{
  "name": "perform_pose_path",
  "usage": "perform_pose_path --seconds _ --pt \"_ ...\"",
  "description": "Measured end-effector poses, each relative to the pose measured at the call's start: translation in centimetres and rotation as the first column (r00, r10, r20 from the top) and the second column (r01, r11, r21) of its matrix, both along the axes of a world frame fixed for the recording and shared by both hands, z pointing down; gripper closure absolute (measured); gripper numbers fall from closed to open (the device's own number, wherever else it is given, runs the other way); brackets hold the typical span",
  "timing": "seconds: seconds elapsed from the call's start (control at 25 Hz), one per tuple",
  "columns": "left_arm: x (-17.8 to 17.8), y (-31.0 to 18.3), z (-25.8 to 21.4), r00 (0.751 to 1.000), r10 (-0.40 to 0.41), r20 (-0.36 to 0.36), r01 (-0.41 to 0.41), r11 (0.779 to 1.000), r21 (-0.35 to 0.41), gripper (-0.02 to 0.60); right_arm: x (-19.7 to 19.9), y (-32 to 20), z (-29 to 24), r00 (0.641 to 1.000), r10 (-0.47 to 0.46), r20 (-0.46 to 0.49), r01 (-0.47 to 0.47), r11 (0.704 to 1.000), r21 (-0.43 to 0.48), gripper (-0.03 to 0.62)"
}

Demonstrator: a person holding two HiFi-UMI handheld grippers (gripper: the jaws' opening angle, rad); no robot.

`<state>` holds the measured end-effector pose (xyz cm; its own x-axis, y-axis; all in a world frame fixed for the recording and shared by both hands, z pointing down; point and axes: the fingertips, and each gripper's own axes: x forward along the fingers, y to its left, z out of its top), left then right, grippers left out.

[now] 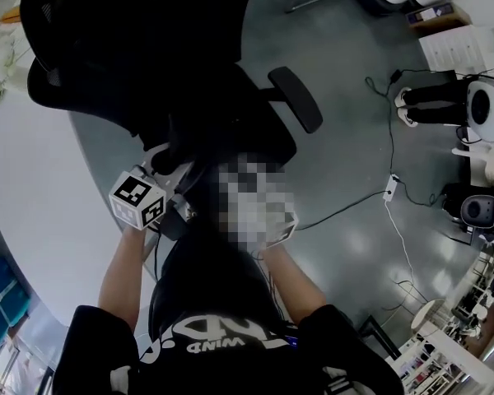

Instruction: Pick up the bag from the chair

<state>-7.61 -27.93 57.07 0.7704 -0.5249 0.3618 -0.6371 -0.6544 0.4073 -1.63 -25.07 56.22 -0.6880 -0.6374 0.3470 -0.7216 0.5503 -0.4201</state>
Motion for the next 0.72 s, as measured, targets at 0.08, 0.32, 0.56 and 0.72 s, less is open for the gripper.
perform_pose_path --seconds 0.08,0.32,0.56,0.72 --pt "0.1 0.3 -1.7 1.0 -0.004 -0.019 0.004 1.0 0.014 0.479 0.2 0.3 -1.6 1.0 0.0 0.0 0.0 1.0 0.017 0.557" --pt "1.3 2.0 -8.3 0.995 0.014 -0.103 -0.004 0.996 0.095 0.535 1.1 2.4 -6.2 1.0 0.003 -0.014 -0.002 0.996 0.084 0.559" --pt "4.2 4.6 -13.8 0.994 0.058 -0.097 -0.043 0.987 0.154 0.549 2.7 4.9 -9.7 0.998 0.045 -0.032 -0.041 0.993 0.113 0.565" --pt "5.1 6.9 -16.6 0.988 0.1 -0.12 -0.076 0.979 0.187 0.549 4.3 6.6 -12.5 0.996 0.067 -0.064 -0.056 0.987 0.153 0.565"
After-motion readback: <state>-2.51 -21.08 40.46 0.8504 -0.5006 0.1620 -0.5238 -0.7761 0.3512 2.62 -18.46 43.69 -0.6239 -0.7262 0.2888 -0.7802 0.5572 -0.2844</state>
